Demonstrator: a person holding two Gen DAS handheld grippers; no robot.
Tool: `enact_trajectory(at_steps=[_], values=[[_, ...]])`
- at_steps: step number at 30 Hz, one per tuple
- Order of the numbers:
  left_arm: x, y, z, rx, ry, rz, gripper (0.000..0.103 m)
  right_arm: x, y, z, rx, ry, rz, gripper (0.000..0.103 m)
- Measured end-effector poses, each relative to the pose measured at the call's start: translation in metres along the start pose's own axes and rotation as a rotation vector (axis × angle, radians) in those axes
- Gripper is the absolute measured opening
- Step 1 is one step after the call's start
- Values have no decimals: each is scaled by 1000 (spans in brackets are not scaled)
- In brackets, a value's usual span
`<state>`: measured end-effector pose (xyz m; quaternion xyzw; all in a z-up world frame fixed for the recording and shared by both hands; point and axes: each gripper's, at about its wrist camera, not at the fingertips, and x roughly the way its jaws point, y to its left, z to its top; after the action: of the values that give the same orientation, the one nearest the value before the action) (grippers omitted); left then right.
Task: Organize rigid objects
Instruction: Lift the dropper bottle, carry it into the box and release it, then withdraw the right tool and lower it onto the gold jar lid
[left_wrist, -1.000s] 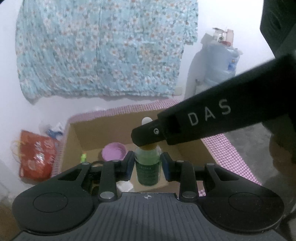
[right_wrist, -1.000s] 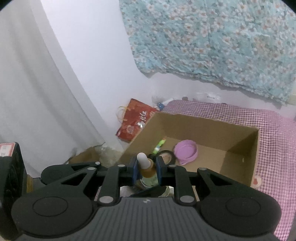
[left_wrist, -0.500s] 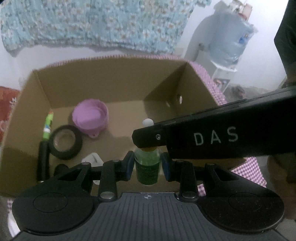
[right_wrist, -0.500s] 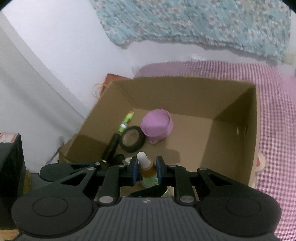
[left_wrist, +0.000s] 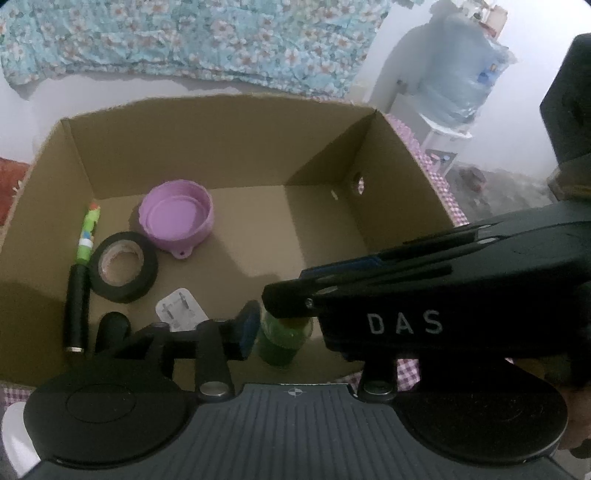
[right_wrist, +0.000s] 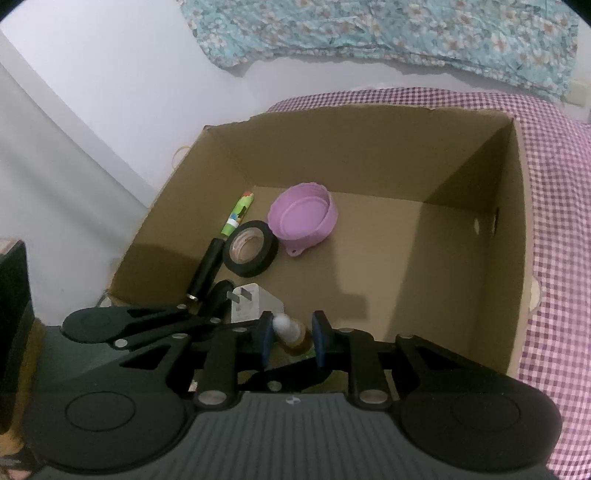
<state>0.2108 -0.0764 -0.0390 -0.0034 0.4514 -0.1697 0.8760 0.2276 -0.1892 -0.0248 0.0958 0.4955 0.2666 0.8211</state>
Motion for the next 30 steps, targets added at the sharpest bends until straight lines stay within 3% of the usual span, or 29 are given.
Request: enact_trajectory(at_steps=[1, 3, 5, 13, 19, 30], values=[[-2, 0, 0, 4, -12, 6, 52, -2, 0, 0, 5, -7, 1, 30], [-8, -2, -1, 16, -34, 18, 59, -9, 1, -1, 12, -38, 1, 49], [-15, -4, -3, 32, -51, 30, 64, -18, 3, -2, 14, -75, 3, 54], [-52, -17, -10, 70, -132, 46, 73, -72, 10, -23, 98, -238, 45, 55], [-84, -22, -21, 79, -174, 33, 78, -112, 18, -59, 177, -378, 72, 65], [-117, -9, -54, 66, -160, 71, 81, -118, 36, -106, 231, -359, 76, 65]])
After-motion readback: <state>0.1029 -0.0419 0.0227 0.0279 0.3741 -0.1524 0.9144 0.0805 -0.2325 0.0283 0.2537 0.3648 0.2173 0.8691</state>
